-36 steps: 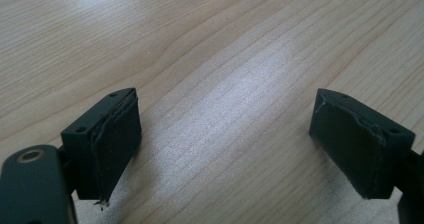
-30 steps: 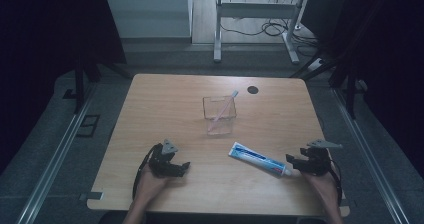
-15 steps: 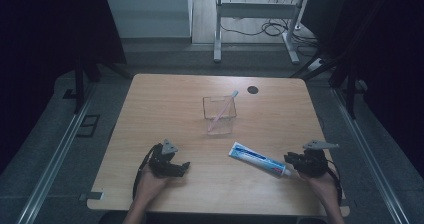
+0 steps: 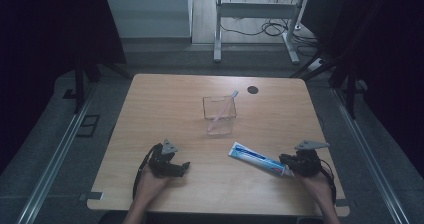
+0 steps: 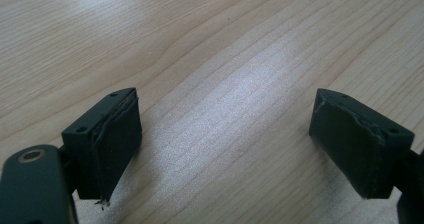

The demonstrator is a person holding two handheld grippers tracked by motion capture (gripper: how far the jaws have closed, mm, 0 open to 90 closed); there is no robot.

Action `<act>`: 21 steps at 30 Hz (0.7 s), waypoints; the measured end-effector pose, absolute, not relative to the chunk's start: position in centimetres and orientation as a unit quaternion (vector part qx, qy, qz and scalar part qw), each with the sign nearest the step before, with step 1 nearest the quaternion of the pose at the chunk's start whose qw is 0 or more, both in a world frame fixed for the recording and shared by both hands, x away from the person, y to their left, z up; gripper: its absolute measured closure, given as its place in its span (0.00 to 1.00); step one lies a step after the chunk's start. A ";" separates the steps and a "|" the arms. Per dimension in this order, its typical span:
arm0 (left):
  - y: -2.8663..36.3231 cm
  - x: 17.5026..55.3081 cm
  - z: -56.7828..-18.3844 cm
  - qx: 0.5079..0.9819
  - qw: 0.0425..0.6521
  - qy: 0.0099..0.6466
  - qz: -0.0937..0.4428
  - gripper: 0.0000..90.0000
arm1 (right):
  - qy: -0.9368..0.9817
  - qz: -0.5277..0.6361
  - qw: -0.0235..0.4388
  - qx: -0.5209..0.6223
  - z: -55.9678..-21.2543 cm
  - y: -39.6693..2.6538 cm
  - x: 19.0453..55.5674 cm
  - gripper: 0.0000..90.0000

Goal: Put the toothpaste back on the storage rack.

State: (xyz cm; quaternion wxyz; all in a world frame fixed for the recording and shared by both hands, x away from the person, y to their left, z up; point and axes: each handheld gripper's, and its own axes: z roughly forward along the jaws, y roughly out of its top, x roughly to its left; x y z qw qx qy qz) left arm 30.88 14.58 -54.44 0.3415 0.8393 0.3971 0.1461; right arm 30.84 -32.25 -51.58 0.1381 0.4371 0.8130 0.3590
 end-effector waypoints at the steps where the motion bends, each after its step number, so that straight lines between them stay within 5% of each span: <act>1: 14.6 30.9 -54.4 0.838 0.342 0.399 0.146 0.15 | 0.813 0.359 0.136 0.438 -51.6 -32.2 30.8 0.91; 21: 14.6 30.9 -54.4 0.839 0.342 0.397 0.147 0.15 | 0.821 0.364 0.101 0.428 -51.2 -31.5 29.4 0.83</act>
